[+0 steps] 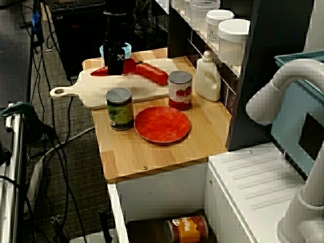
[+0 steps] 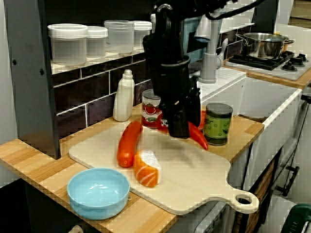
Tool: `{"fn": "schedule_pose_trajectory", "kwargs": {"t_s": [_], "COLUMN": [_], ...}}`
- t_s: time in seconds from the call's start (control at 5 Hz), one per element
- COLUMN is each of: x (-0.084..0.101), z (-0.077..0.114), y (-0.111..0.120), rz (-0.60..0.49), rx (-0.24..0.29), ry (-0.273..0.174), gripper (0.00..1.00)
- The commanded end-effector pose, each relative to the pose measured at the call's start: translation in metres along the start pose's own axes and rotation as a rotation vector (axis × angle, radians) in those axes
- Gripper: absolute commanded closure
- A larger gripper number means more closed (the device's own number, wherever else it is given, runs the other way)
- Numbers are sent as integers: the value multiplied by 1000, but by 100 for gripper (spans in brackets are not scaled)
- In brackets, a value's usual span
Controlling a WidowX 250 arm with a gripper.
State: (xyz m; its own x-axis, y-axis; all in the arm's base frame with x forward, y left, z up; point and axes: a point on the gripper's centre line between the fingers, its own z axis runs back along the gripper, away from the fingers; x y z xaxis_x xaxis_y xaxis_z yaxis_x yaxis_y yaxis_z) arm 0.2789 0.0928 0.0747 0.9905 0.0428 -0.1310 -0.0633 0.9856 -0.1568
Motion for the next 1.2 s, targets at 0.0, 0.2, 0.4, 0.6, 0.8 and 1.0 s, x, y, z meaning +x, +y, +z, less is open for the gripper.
{"fn": "schedule_pose_trajectory", "kwargs": {"t_s": [0.0, 0.2, 0.4, 0.6, 0.8, 1.0], "x": [6, 6, 8, 16, 23, 34], "z": [34, 39, 43, 48, 50, 56], "y": [-2, 2, 3, 4, 6, 7], "rz": [-14, -19, -15, -11, -7, 2], "rx": [27, 23, 23, 38, 45, 51], "ry": [-82, -68, -66, -66, -68, -80], "gripper": [100, 100, 100, 100, 100, 100]}}
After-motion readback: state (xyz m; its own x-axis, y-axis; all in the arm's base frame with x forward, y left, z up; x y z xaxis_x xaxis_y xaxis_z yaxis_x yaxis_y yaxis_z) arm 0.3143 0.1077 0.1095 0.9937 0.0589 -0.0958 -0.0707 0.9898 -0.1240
